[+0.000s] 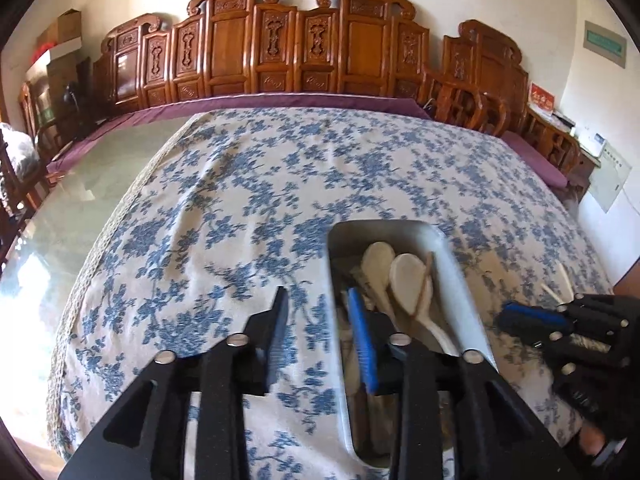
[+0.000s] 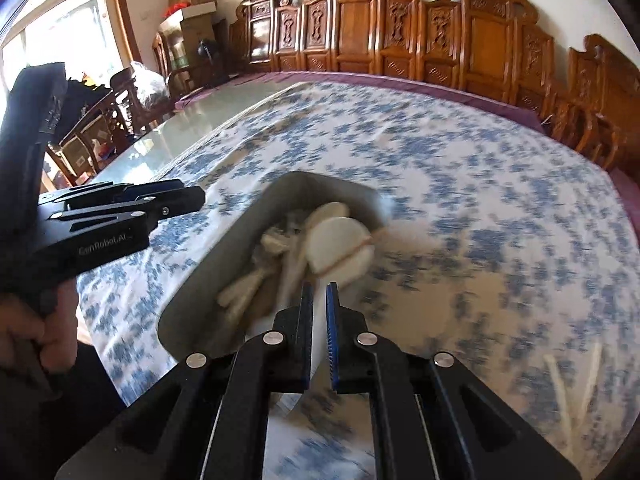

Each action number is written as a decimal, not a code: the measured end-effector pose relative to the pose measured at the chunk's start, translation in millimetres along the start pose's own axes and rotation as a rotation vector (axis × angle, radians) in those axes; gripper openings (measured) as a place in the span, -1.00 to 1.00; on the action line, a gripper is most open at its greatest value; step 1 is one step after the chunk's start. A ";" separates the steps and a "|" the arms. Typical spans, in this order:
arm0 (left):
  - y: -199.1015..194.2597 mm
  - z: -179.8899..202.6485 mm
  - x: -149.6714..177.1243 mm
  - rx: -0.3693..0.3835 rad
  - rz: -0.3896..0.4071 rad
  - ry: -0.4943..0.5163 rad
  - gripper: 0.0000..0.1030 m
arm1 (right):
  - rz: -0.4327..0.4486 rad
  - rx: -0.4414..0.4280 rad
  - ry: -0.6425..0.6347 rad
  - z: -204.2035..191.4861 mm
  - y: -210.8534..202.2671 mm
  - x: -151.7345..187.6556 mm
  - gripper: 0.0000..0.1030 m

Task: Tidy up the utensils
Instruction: 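Move the right gripper to the white chopsticks and grasp one, then grasp the other white chopstick with the left gripper while right holds its chopstick, then carry the white chopstick into the grey tray and open the left gripper, then lower the white chopstick into the grey tray and open the right gripper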

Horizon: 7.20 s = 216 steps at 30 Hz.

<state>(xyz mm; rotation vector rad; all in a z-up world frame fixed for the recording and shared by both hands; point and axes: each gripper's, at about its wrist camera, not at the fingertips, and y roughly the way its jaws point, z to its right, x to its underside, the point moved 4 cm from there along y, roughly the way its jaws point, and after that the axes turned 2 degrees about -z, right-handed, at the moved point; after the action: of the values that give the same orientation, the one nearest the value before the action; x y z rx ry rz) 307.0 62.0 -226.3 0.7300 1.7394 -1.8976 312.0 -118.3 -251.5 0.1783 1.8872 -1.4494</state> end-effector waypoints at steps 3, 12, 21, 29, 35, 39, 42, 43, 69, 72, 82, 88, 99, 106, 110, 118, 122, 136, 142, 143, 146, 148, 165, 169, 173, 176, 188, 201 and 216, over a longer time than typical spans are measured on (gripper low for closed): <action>-3.2 16.5 0.8 0.024 0.008 0.020 -0.11 | 0.001 0.046 0.014 29.0 -21.3 14.6 -0.84; -16.5 63.2 5.3 0.084 0.043 0.055 0.31 | -0.051 0.237 0.093 139.6 -59.1 66.0 -0.79; -18.1 98.5 16.9 0.089 0.028 0.094 0.33 | -0.186 0.262 0.133 200.8 -54.8 125.7 -0.58; -13.5 133.8 40.5 0.086 -0.031 0.158 0.33 | -0.196 0.206 0.146 207.0 -60.8 152.6 -0.58; -8.6 165.8 58.9 0.089 -0.077 0.219 0.33 | -0.229 0.164 0.127 205.8 -52.5 160.6 -0.58; -7.1 185.0 68.0 0.100 -0.097 0.250 0.33 | -0.236 0.151 0.130 207.3 -51.6 163.3 -0.58; -7.7 201.3 74.3 0.101 -0.105 0.279 0.33 | -0.240 0.136 0.119 204.2 -52.3 162.8 -0.68; -8.2 206.4 75.9 0.104 -0.106 0.285 0.33 | -0.244 0.135 0.115 203.3 -51.7 163.1 -0.79; 58.3 333.9 71.5 0.232 -0.243 0.388 0.34 | -0.108 0.229 0.228 257.0 -116.0 155.4 -0.88; 67.9 348.7 69.0 0.252 -0.254 0.382 0.34 | -0.112 0.235 0.259 266.2 -115.8 160.1 -0.88; 92.4 384.9 67.9 0.261 -0.284 0.415 -0.20 | -0.135 0.243 0.297 277.0 -109.1 168.5 -0.88; 90.1 383.5 69.9 0.246 -0.269 0.457 -0.86 | -0.134 0.244 0.291 273.5 -108.9 166.8 -0.88; 68.6 329.7 66.2 0.211 -0.251 0.395 -0.92 | -0.127 0.209 0.218 235.9 -102.8 150.6 -0.88; 35.0 285.9 57.4 0.179 -0.201 0.351 -0.92 | -0.117 0.172 0.153 199.1 -99.3 136.8 -0.88; 20.4 266.0 52.0 0.158 -0.179 0.331 -0.92 | -0.115 0.149 0.140 184.4 -97.2 132.0 -0.88; -3.1 227.8 45.3 0.145 -0.142 0.274 -0.92 | -0.098 0.130 0.100 153.9 -96.9 120.6 -0.88; -10.6 212.9 40.8 0.141 -0.126 0.259 -0.92 | -0.088 0.120 0.083 137.4 -96.5 109.9 -0.88; -14.8 105.7 15.9 0.053 -0.100 0.132 -0.92 | -0.078 0.067 0.032 86.8 -69.8 76.1 -0.88; -1.6 71.2 16.4 0.041 -0.128 0.084 -0.92 | -0.090 0.062 0.007 75.5 -62.9 80.0 -0.88; 4.0 65.9 18.5 0.039 -0.142 0.076 -0.92 | -0.096 0.058 0.006 75.6 -61.6 82.3 -0.88; 19.2 55.9 24.5 0.024 -0.176 0.059 -0.92 | -0.108 0.062 0.015 80.9 -57.5 86.3 -0.88; 28.9 51.3 28.7 0.022 -0.197 0.046 -0.92 | -0.113 0.064 0.029 86.1 -56.5 88.3 -0.88; 47.0 48.3 33.4 0.006 -0.226 0.069 -0.88 | -0.094 0.047 0.027 72.9 -58.5 78.1 -0.88; 32.0 39.1 28.5 0.006 -0.199 0.063 -0.77 | -0.085 0.033 0.020 58.1 -56.3 68.3 -0.88; 11.8 27.8 21.5 0.000 -0.161 0.074 -0.74 | -0.078 0.017 -0.001 36.3 -51.6 54.1 -0.88; -2.3 18.2 16.9 -0.008 -0.139 0.078 -0.74 | -0.073 0.002 -0.008 22.5 -47.9 43.9 -0.88; -39.3 -19.6 12.4 -0.015 -0.090 0.057 -0.68 | -0.105 -0.057 0.008 -24.4 -8.7 10.1 -0.88; -35.4 -42.6 24.1 -0.014 -0.102 0.032 -0.58 | -0.163 -0.060 0.016 -49.3 34.0 -3.7 -0.88; -18.9 -45.3 43.4 -0.029 -0.147 0.048 -0.51 | -0.228 -0.014 0.038 -55.7 57.8 0.3 -0.88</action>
<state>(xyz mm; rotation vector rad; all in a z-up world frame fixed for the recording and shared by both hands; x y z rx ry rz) 265.3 109.6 -243.3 0.6584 1.8923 -1.9606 315.9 -48.9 -291.7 -0.0171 2.0003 -1.5914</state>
